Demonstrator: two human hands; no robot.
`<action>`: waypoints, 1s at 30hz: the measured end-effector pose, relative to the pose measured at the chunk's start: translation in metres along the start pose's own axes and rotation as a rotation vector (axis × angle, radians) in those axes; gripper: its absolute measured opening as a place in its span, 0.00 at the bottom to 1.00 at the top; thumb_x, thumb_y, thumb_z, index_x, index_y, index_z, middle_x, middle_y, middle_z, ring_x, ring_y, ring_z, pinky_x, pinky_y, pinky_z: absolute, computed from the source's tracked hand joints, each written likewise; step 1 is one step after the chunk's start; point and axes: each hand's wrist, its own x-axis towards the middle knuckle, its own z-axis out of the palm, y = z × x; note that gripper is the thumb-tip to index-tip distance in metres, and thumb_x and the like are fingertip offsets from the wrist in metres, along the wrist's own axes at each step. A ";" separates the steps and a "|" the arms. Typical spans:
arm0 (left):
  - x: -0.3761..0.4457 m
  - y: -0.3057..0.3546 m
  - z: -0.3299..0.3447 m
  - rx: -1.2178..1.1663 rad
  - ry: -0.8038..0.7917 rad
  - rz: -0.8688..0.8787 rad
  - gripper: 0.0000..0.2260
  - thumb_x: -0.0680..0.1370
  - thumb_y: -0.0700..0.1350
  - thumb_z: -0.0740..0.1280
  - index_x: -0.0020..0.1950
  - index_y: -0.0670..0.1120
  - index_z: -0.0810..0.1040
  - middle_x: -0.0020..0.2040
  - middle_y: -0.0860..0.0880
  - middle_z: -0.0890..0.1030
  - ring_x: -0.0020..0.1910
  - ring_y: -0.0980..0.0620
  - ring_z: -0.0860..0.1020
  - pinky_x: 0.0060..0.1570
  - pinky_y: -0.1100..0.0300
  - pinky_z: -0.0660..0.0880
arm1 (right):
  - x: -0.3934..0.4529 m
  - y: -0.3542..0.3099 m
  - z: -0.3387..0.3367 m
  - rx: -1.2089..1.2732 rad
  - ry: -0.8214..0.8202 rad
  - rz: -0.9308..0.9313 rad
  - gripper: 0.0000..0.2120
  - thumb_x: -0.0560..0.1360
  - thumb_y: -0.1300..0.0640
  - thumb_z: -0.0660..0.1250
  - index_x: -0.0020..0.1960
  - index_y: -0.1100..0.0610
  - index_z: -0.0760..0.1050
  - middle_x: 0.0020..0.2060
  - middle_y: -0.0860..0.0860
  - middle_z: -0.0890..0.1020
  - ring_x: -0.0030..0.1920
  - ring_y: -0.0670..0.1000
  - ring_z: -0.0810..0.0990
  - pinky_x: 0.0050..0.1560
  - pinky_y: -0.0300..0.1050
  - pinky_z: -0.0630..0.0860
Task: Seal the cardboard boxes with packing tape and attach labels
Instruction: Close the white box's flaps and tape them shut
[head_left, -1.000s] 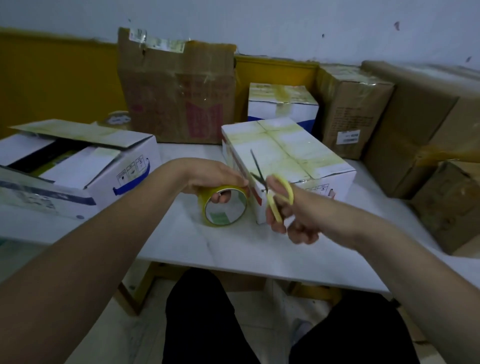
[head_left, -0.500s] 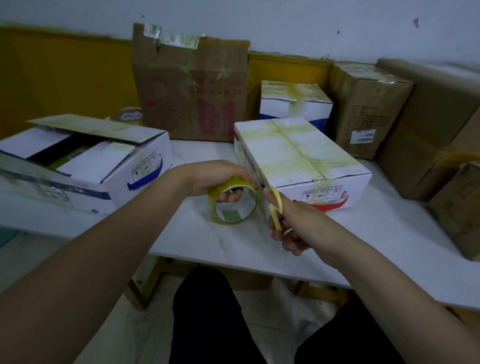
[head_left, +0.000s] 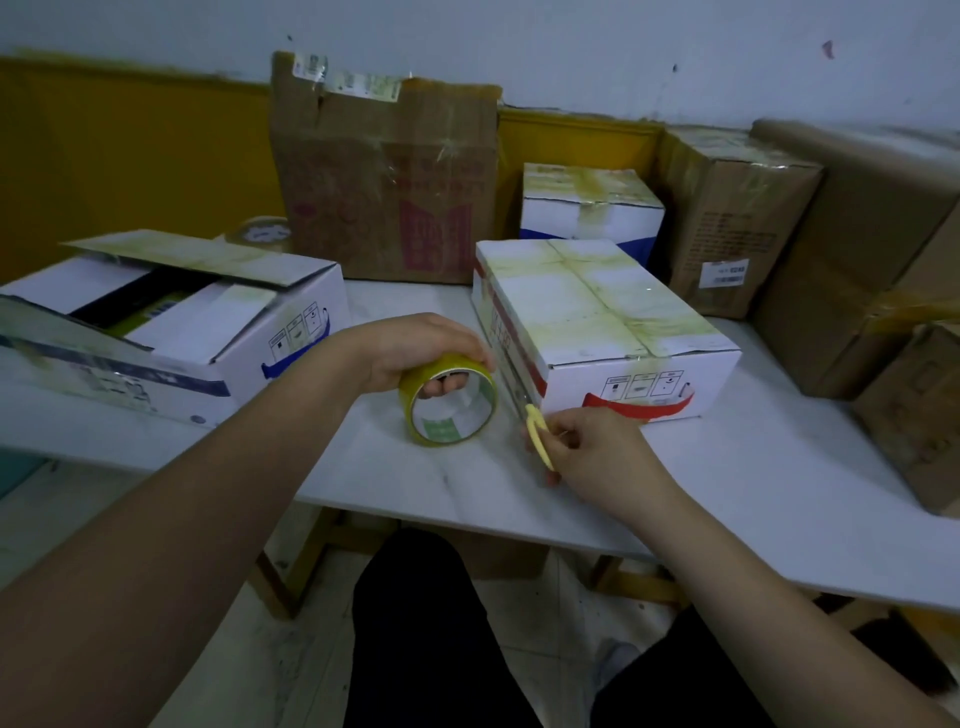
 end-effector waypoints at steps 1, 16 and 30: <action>-0.004 -0.001 -0.003 0.015 0.012 -0.008 0.11 0.82 0.44 0.62 0.51 0.41 0.82 0.29 0.45 0.75 0.23 0.54 0.69 0.23 0.65 0.67 | 0.000 0.002 0.002 -0.084 0.003 -0.016 0.18 0.80 0.44 0.64 0.38 0.55 0.80 0.29 0.50 0.81 0.31 0.48 0.77 0.33 0.46 0.73; -0.062 -0.032 0.011 -0.262 0.250 0.119 0.10 0.83 0.40 0.62 0.62 0.42 0.77 0.37 0.44 0.83 0.34 0.50 0.80 0.37 0.60 0.79 | -0.002 -0.032 0.047 -0.644 0.272 -0.162 0.08 0.80 0.62 0.60 0.56 0.59 0.75 0.50 0.54 0.76 0.46 0.57 0.81 0.38 0.45 0.68; -0.141 -0.058 0.019 -0.351 0.449 0.102 0.09 0.82 0.39 0.63 0.62 0.41 0.76 0.35 0.45 0.81 0.31 0.49 0.78 0.39 0.56 0.77 | 0.026 -0.118 0.077 0.037 0.222 -0.339 0.04 0.73 0.58 0.72 0.40 0.55 0.83 0.36 0.48 0.81 0.38 0.47 0.80 0.39 0.39 0.72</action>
